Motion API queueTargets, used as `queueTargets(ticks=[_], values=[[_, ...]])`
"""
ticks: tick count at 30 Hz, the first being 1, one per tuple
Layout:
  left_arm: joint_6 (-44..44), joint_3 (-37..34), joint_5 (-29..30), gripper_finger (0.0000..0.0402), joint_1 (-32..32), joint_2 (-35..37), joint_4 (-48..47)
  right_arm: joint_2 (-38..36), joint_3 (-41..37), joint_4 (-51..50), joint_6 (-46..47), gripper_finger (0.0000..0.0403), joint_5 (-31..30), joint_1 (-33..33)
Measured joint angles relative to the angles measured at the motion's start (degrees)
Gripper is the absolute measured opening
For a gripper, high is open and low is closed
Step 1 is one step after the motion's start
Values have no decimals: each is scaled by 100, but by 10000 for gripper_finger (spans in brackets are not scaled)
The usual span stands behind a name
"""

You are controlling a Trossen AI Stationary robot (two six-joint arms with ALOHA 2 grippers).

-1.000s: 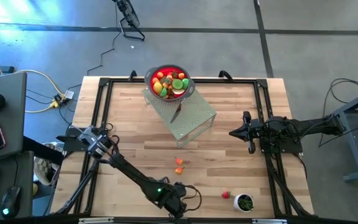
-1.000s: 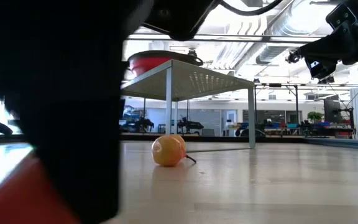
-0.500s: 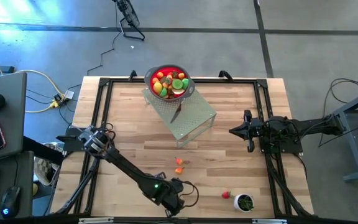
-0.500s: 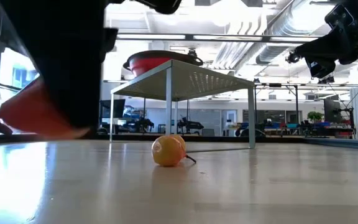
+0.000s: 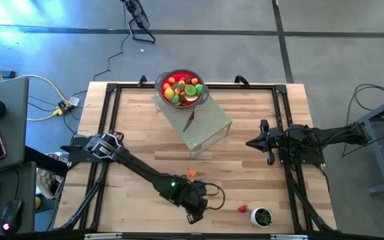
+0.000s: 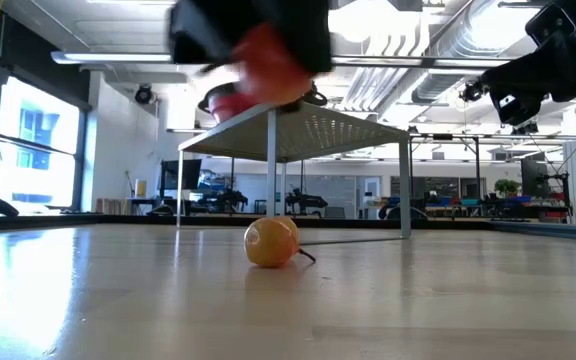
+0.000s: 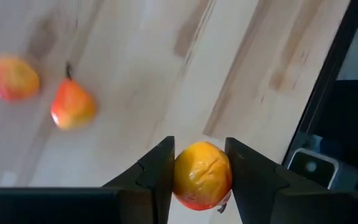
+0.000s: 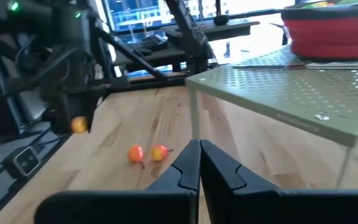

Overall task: Pick & Place Fruit
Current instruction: Put the orange pear into the red strainer on the shelf

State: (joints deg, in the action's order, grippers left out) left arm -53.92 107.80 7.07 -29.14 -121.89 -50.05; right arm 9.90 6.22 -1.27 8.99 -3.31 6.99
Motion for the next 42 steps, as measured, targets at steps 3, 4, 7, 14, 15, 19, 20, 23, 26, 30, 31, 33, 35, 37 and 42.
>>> queueTargets(ticks=[3, 4, 7, 14, 15, 19, 20, 23, 26, 30, 31, 33, 35, 37, 42], values=[[336, 330, -6, 127, 162, -2, -49, 1, 0, -8, 0, 3, 154, -1], [432, 485, -6, 127, 224, -2, -112, 1, 0, -16, 0, 3, 193, -1], [712, 998, -7, 127, 423, -2, -499, 1, 0, -22, 0, 3, 212, -1], [1470, 2482, 102, 127, 967, -2, -1698, 1, 0, -23, 0, 2, 212, -1], [1568, 2668, 125, 127, 1043, -2, -1839, 1, 0, -23, 0, 2, 209, -1], [1884, 2566, 227, 127, 1373, 282, -1844, 1, 0, -24, -9, 2, 207, 0], [1894, 2570, 263, 127, 1465, 343, -1808, 0, 0, -20, -11, 2, 205, 0], [1901, 2576, 482, 127, 1743, 522, -1859, -1, 0, -12, -18, 2, 194, -1], [1899, 2576, 787, 127, 2019, 627, -1879, 0, 0, 2, -23, 2, 196, 1], [1781, 2574, 1284, 127, 2353, 759, -1916, -1, 0, 0, -85, 2, 195, 0], [1769, 2576, 1384, 127, 2436, 765, -1918, -1, 0, -16, -115, 2, 195, -1], [1723, 2576, 1577, 127, 2600, 760, -1947, -1, 0, -33, -147, 2, 197, 1], [1631, 2571, 1730, 127, 2767, 754, -2073, -1, 0, -60, -156, 2, 195, 0], [1531, 2571, 1905, 127, 2922, 754, -2288, -1, 0, -90, -170, 2, 194, -1], [1129, 2571, 2501, 127, 3247, 754, -2917, -1, 0, -112, -173, 2, 196, 1]])
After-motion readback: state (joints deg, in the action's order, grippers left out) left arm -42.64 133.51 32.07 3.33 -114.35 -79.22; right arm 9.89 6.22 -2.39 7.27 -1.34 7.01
